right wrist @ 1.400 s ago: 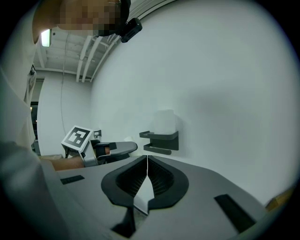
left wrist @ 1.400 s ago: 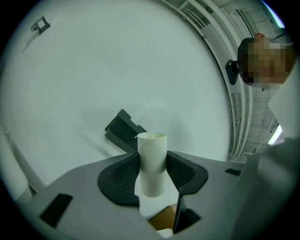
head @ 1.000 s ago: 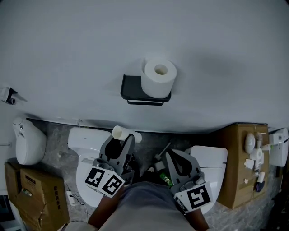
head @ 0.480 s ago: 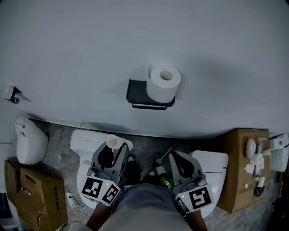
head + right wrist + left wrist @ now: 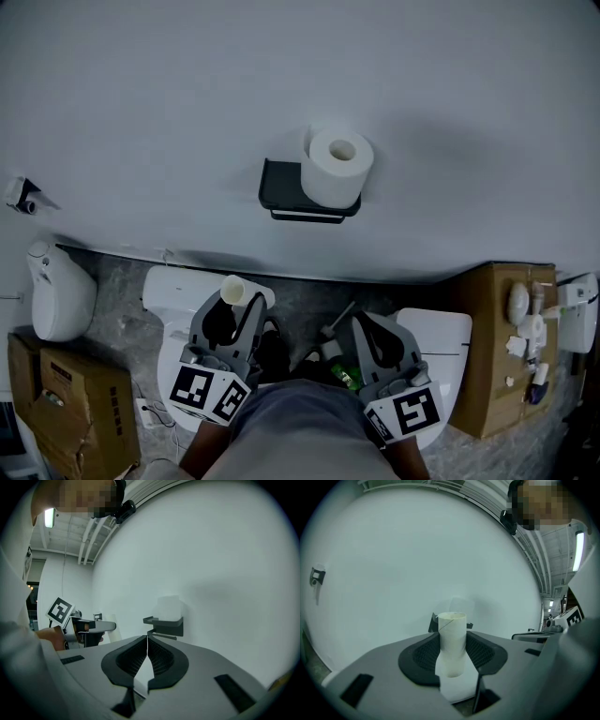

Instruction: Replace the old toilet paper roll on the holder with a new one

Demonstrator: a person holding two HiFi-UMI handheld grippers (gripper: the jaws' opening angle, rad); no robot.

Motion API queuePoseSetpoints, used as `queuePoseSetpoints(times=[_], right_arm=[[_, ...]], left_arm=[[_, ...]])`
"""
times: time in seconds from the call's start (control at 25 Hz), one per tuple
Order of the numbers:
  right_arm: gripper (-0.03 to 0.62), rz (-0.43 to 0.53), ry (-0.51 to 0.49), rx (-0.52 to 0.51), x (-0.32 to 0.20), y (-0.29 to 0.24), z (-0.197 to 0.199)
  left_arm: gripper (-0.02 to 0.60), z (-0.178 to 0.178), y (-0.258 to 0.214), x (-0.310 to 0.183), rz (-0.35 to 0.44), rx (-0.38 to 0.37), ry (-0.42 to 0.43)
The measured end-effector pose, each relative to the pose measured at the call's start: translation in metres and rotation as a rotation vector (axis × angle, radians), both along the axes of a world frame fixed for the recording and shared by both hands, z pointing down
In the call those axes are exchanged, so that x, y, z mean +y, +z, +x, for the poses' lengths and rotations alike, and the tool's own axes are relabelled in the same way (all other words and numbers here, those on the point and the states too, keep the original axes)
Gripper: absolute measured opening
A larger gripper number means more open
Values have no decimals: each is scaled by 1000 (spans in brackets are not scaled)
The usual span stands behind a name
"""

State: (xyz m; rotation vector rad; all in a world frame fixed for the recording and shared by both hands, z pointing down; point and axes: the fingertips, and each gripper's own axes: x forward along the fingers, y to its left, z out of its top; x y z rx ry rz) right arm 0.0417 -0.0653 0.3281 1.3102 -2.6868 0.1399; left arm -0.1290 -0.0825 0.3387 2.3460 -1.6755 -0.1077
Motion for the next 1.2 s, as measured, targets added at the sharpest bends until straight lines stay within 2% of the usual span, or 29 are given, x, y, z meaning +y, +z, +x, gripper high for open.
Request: queuePoseSetpoints(times=[0.24,0.68,0.92,1.2], right_arm=[[18,-6,6,1,-1,2,1],[18,-10,6,13,-5,3,-5],[20,13,-11,69,-14,-3,-9],[20,87,3,145,-51,-22,-10]], left_arm=[[178,0,-4,0,12,51,11],[178,-1,-3,-5,11,56,33],[178,-4,-1,-9,14,52,38],[178,-1,3,-18,7,55,65]])
